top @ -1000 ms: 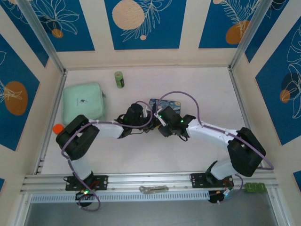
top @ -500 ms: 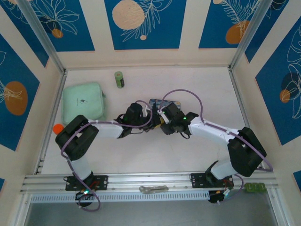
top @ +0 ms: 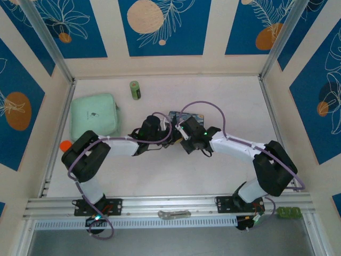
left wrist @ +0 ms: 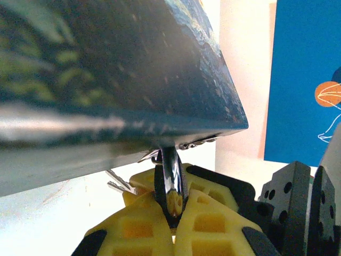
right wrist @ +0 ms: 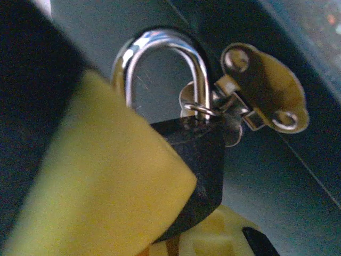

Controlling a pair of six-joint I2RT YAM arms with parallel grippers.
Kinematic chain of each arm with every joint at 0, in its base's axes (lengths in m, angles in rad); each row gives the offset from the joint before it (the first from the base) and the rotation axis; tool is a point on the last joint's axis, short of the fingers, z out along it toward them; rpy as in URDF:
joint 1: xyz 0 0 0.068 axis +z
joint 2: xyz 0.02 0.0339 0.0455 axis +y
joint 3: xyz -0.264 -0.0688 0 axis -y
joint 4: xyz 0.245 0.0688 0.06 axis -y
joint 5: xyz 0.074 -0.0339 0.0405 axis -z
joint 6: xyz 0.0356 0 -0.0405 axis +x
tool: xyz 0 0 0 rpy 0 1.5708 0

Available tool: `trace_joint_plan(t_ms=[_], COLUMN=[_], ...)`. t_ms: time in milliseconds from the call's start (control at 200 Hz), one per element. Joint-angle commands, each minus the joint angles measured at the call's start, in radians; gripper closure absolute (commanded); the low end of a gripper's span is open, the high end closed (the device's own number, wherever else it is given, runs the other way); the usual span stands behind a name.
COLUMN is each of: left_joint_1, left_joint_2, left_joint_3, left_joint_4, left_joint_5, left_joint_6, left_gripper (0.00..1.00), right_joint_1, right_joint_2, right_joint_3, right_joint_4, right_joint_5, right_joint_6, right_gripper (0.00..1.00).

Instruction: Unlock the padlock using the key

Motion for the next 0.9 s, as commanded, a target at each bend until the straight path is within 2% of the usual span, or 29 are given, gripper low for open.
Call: trace_joint_plan(t_ms=[0,220,405,605,895], left_joint_1=[-0.005,-0.007,-0.008,-0.006,0.013], left_joint_2=[-0.029,0.0,0.02,0.049,0.106], left_joint_3=[-0.003,-0.06,-0.064,-0.081,-0.148], left_joint_4=[0.084,0.197,0.253,0.255,0.425], left_joint_5=[0.039,0.064,0.135,0.179,0.115], left_joint_6=[-0.005,0.013,0.101,0.152,0.03], left_gripper=[1.0,1.0,1.0,1.0,1.0], right_joint_1=[-0.067,-0.267,-0.381,-0.439,-0.438], right_joint_2=[-0.028,-0.021,0.032,0.071,0.05], right_joint_3=[0.038,0.047,0.052,0.05,0.032], right_joint_4=[0.016,0.016,0.028,0.027,-0.003], right_joint_5=[-0.151,-0.613,-0.855,-0.941,-0.887], right_joint_6=[0.084,0.186,0.261,0.266,0.213], right_gripper=[1.0,1.0,1.0,1.0,1.0])
